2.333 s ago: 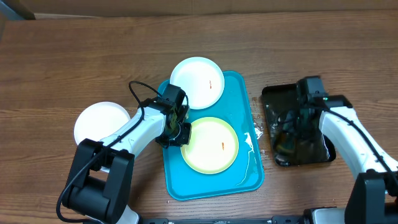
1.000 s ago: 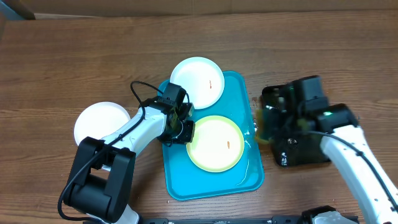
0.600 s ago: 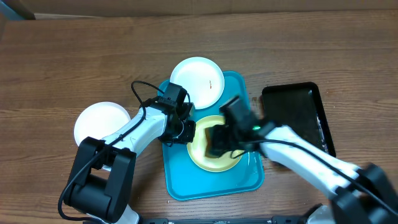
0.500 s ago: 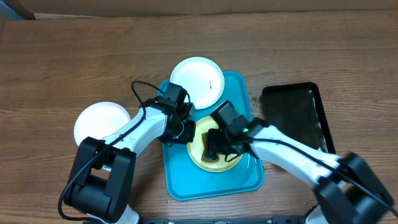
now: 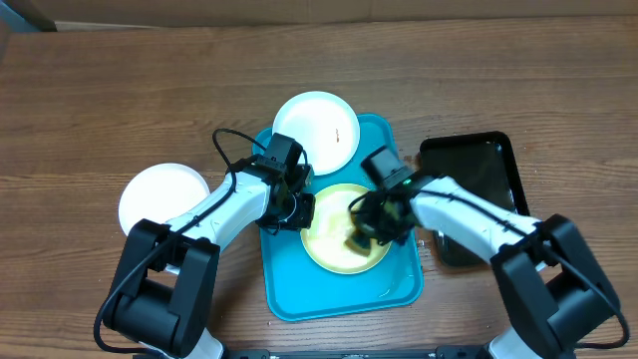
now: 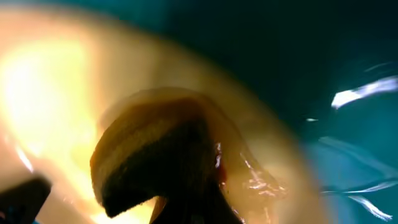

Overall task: Clean dirty plates on tray and stack at the side
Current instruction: 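Scrub the yellow-rimmed plate with the sponge in the right gripper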

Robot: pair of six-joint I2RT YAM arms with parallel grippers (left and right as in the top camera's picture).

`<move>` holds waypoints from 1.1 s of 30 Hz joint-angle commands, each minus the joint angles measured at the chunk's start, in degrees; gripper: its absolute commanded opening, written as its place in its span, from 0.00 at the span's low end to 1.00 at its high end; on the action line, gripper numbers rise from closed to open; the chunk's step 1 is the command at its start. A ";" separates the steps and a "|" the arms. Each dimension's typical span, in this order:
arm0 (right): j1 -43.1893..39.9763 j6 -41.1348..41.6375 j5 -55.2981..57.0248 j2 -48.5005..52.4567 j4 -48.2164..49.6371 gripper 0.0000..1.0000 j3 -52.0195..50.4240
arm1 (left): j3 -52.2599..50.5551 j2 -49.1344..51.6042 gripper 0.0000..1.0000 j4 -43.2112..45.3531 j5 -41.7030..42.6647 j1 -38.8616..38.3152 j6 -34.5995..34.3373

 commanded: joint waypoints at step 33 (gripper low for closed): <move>-26.01 -22.91 18.67 -25.33 -17.00 0.09 2.62 | 0.39 0.26 0.04 -0.81 -0.37 -0.04 1.99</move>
